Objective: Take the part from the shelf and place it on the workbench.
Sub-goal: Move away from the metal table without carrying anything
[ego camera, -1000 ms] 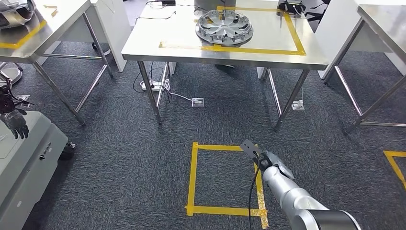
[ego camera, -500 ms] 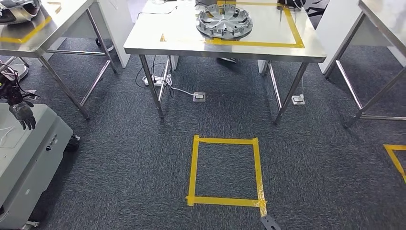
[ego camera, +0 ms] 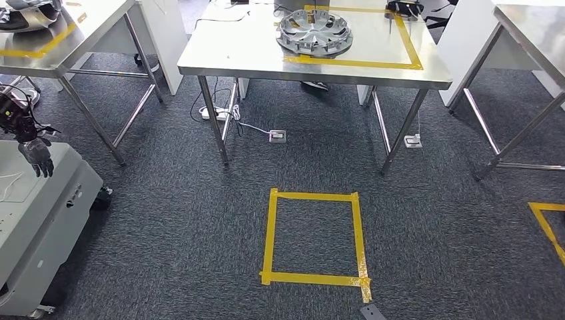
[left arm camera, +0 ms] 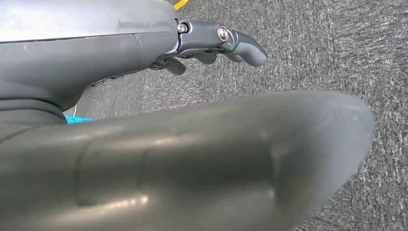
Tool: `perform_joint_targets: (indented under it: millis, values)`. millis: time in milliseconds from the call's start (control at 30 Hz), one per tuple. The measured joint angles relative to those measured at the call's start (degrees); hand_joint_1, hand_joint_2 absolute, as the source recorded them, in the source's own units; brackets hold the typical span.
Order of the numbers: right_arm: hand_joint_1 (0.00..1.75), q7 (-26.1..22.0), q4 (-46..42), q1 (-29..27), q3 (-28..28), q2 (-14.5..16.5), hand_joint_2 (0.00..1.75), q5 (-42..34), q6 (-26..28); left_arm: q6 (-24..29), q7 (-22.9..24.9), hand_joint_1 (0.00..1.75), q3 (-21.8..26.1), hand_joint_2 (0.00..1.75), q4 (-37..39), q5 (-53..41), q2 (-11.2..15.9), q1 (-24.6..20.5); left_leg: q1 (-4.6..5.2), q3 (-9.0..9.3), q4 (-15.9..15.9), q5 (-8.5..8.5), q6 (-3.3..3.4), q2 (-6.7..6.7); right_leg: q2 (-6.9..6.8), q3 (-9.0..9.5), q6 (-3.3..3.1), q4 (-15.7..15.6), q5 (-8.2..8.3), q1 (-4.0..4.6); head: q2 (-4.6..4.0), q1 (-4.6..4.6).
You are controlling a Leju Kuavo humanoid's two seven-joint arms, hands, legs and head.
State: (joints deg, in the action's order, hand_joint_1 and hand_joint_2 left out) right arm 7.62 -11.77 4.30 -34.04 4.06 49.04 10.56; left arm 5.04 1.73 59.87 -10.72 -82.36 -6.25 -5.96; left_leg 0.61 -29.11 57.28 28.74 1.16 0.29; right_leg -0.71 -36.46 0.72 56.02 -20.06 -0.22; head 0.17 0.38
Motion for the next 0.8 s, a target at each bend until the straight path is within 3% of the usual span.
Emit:
perform_joint_targets:
  millis: [67,167,200,233,267,333,400,467,533,600,700,733,767,800]
  values:
    - [0.00,0.24,0.06,-0.15,-0.01,0.03,0.00,0.52,-0.29,0.26,0.09,0.00,-0.03,0.00,0.01,-0.21,-0.11,-0.18,-0.56,-0.10,-0.94,-1.05,0.52,0.09,0.29,-0.89,0.33,1.94,-2.22,0.05,0.00,0.12]
    - [0.00,0.81,0.20,-0.40,-0.02,0.12,0.00,1.53,-1.00,0.36,0.40,0.00,-0.15,0.00,0.00,-0.78,-0.16,-0.26,-0.88,-1.11,-1.19,-1.78,0.74,0.28,0.64,-4.49,0.84,12.60,-9.24,-0.40,0.00,0.27]
    - [0.00,0.99,0.23,-0.49,-0.01,0.15,0.00,1.92,-1.10,0.34,0.52,0.00,-0.25,0.00,0.00,-0.96,-0.15,-0.26,-0.92,-1.53,-1.01,-1.89,0.59,0.32,0.64,-5.22,1.04,15.68,-10.60,-0.64,0.00,0.26]
    - [0.00,1.11,0.23,-0.55,-0.01,0.17,0.00,2.23,-1.12,0.30,0.62,0.00,-0.36,0.00,0.00,-1.16,-0.15,-0.26,-1.03,-1.95,-0.75,-2.01,0.40,0.30,0.64,-5.01,1.24,16.86,-10.96,-0.87,0.00,0.26]
    - [0.00,1.21,0.23,-0.55,0.00,0.18,0.00,2.50,-1.09,0.22,0.60,0.00,-0.48,0.00,0.01,-1.40,-0.15,-0.27,-1.20,-2.40,-0.40,-2.10,0.11,0.09,0.66,-3.58,1.45,15.66,-10.38,-1.11,0.00,0.26]
    - [0.00,1.42,0.23,-0.35,0.01,0.19,0.00,2.95,-1.04,-0.02,0.31,0.00,-0.78,0.00,-0.01,-1.93,-0.15,-0.46,-1.67,-3.37,0.50,-2.18,-0.78,-0.55,1.35,1.73,1.98,8.35,-8.75,-1.59,0.00,0.27]
    - [0.00,2.02,0.25,-0.01,0.04,0.32,0.00,3.53,-1.30,0.06,0.27,0.00,-1.02,0.00,-0.03,-2.14,-0.34,-1.21,-1.86,-4.23,1.32,-2.20,-1.90,-1.36,2.72,5.13,1.73,3.42,-8.18,-1.66,0.00,0.34]
    - [0.00,3.06,0.25,0.55,0.09,0.49,0.00,4.21,-1.79,0.53,1.39,0.00,-1.08,0.00,-0.03,-1.97,-1.07,-2.73,-1.81,-4.69,1.64,-2.47,-2.92,-2.35,3.01,5.11,0.69,3.30,-8.52,-1.42,0.00,0.35]
    - [0.00,3.91,0.25,1.49,0.18,0.68,0.00,4.71,-1.99,0.85,2.91,0.00,-1.08,0.00,-0.03,-1.84,-1.87,-4.07,-1.93,-5.25,1.86,-2.68,-3.75,-2.97,2.06,4.76,-0.42,3.16,-8.60,-1.49,0.00,0.28]
    - [0.00,4.17,0.25,2.24,0.31,0.95,0.00,4.90,-1.98,0.93,3.77,0.00,-1.10,0.00,-0.02,-1.83,-2.35,-4.79,-2.03,-6.80,4.98,-0.29,-4.16,-2.17,1.19,4.43,-1.43,2.91,-8.01,-1.51,0.00,0.08]
    - [0.00,4.00,0.26,2.39,0.46,1.14,0.00,4.91,-1.99,0.99,3.87,0.00,-1.25,0.00,0.03,-1.90,-2.67,-5.55,-1.93,-10.65,15.45,5.72,-4.22,-0.91,-0.26,3.67,-2.21,2.97,-7.46,-0.85,0.00,-0.19]
    - [0.00,3.82,0.27,2.37,0.46,1.17,0.00,4.89,-2.03,1.09,3.68,0.00,-1.38,0.00,0.03,-2.08,-2.74,-5.65,-1.84,-10.94,17.14,6.17,-4.12,-0.82,-0.79,3.42,-2.33,3.03,-7.33,-0.60,0.00,-0.19]
    - [0.00,3.58,0.27,2.37,0.46,1.21,0.00,4.85,-2.06,1.26,3.40,0.00,-1.55,0.00,0.03,-2.38,-2.92,-5.70,-1.74,-10.16,16.69,5.55,-3.92,-0.69,-1.29,3.22,-2.39,3.09,-7.23,-0.38,0.00,-0.19]
    - [0.00,3.37,0.27,2.37,0.46,1.33,0.00,4.84,-2.09,1.67,3.07,0.00,-1.84,0.00,0.04,-2.83,-3.27,-5.76,-1.58,-8.27,14.07,4.17,-3.58,-0.40,-1.80,3.09,-2.41,3.14,-7.17,-0.20,0.00,-0.20]
